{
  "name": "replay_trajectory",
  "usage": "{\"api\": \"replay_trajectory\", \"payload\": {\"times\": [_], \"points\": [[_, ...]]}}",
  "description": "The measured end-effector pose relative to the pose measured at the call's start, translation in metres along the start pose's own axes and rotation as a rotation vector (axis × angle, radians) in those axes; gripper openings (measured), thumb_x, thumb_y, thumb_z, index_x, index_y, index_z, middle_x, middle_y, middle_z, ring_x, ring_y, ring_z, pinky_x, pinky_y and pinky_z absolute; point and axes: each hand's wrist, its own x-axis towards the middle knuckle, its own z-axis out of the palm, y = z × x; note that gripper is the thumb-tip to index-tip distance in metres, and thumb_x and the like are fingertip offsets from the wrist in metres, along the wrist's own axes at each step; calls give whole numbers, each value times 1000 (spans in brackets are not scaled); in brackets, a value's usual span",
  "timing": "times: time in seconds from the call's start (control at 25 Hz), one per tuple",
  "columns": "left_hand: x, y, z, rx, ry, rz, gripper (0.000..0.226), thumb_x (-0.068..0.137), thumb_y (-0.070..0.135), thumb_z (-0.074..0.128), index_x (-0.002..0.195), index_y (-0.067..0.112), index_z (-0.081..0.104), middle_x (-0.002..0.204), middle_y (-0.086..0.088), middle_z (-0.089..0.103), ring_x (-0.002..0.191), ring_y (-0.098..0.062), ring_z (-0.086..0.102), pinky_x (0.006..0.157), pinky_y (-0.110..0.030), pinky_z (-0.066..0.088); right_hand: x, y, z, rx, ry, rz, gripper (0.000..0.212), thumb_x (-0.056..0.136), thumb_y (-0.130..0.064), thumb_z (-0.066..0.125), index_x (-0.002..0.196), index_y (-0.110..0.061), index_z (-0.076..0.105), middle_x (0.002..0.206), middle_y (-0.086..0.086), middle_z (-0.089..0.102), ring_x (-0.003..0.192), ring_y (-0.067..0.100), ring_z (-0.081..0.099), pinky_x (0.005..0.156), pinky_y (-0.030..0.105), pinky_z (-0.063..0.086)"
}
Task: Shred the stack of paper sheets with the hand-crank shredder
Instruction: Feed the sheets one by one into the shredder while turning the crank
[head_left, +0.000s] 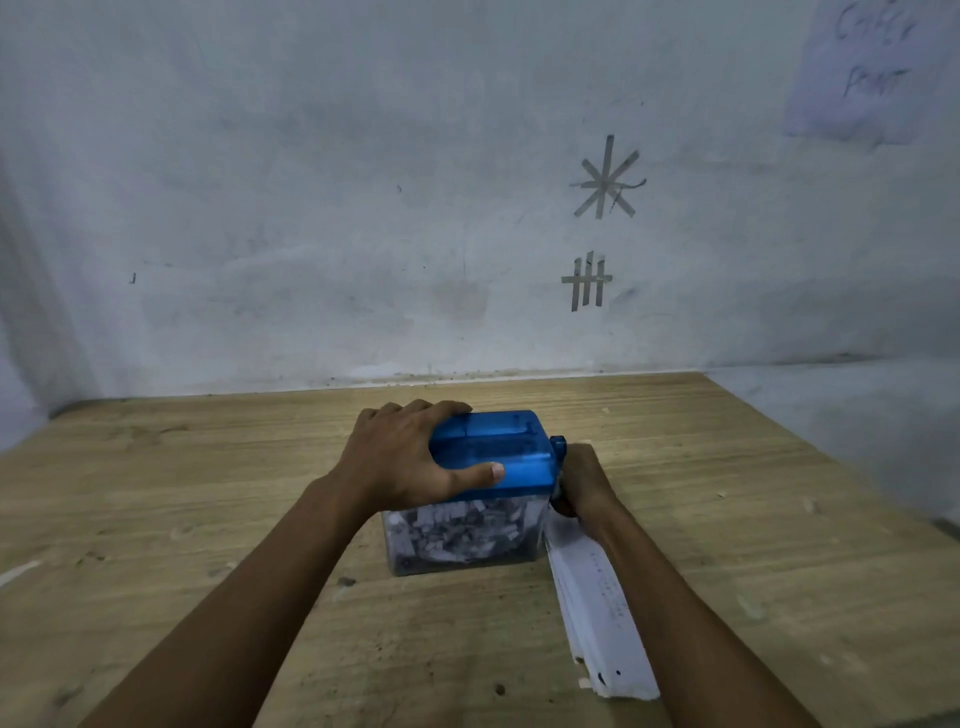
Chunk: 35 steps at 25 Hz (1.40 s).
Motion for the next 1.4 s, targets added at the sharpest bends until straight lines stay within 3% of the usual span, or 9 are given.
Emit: {"api": "replay_trajectory", "payload": {"times": [0.24, 0.44, 0.72, 0.88, 1.04, 1.16, 1.24, 1.32, 1.4], "points": [[-4, 1, 2, -2, 30, -11, 112, 56, 104, 18, 147, 44, 42, 138, 10, 57, 120, -18, 53, 103, -40, 35, -47, 34, -18, -152, 86, -392, 43, 108, -30, 38, 69, -16, 49, 51, -10, 43, 46, 6, 36, 53, 29, 30], [-6, 1, 5, -17, 62, -34, 110, 57, 104, 24, 144, 42, 47, 134, 12, 59, 117, -16, 54, 102, -39, 36, -54, 53, -25, -101, 49, -494, 36, 108, -33, 39, 83, -15, 58, 56, -11, 47, 53, 9, 38, 56, 34, 33], [-7, -1, -3, 69, 108, 57, 107, 62, 102, 24, 141, 37, 54, 127, 13, 56, 119, -11, 48, 102, -38, 30, -54, 48, -34, -202, 84, -579, 26, 99, -41, 49, 92, -28, 70, 75, -7, 67, 68, 8, 59, 65, 23, 46], [-14, 14, -6, 126, 290, 200, 77, 78, 80, 41, 129, 27, 64, 121, 7, 62, 115, -18, 54, 96, -42, 34, -58, 42, -46, -244, 120, -549, 32, 98, -48, 45, 98, -28, 70, 73, -8, 66, 64, -2, 58, 60, 13, 43], [-44, 60, 17, 10, 469, 471, 37, 84, 47, 53, 105, 21, 68, 96, 7, 63, 86, -12, 56, 76, -32, 35, -71, 57, -81, -242, 201, -427, 31, 104, -38, 48, 91, -21, 71, 72, -8, 66, 65, 0, 58, 59, 18, 43], [-61, 96, 37, -216, 104, 484, 33, 91, 53, 56, 107, 26, 67, 95, 17, 60, 86, -1, 54, 82, -29, 40, -66, 67, -106, -286, 338, -381, 33, 104, -34, 51, 83, -20, 72, 73, -4, 68, 73, 9, 63, 64, 25, 43], [-67, 115, 59, -222, -174, 417, 49, 90, 64, 57, 125, 30, 62, 122, 15, 62, 108, -4, 55, 98, -31, 42, -63, 72, -113, -197, 391, -339, 36, 104, -32, 52, 79, -17, 73, 69, -1, 67, 69, 10, 62, 66, 26, 44], [-73, 125, 81, -171, -330, 376, 74, 87, 74, 53, 147, 32, 47, 152, 12, 45, 137, -8, 40, 113, -33, 34, -65, 75, -113, -184, 394, -330, 37, 103, -32, 53, 77, -15, 73, 65, -3, 65, 61, 4, 59, 63, 24, 45], [-75, 127, 96, -155, -393, 355, 84, 89, 76, 48, 157, 31, 32, 166, 11, 23, 152, -10, 19, 122, -35, 21, -66, 77, -111, -192, 372, -339, 37, 103, -31, 54, 76, -15, 72, 62, -5, 63, 54, 0, 55, 58, 20, 44]]}}
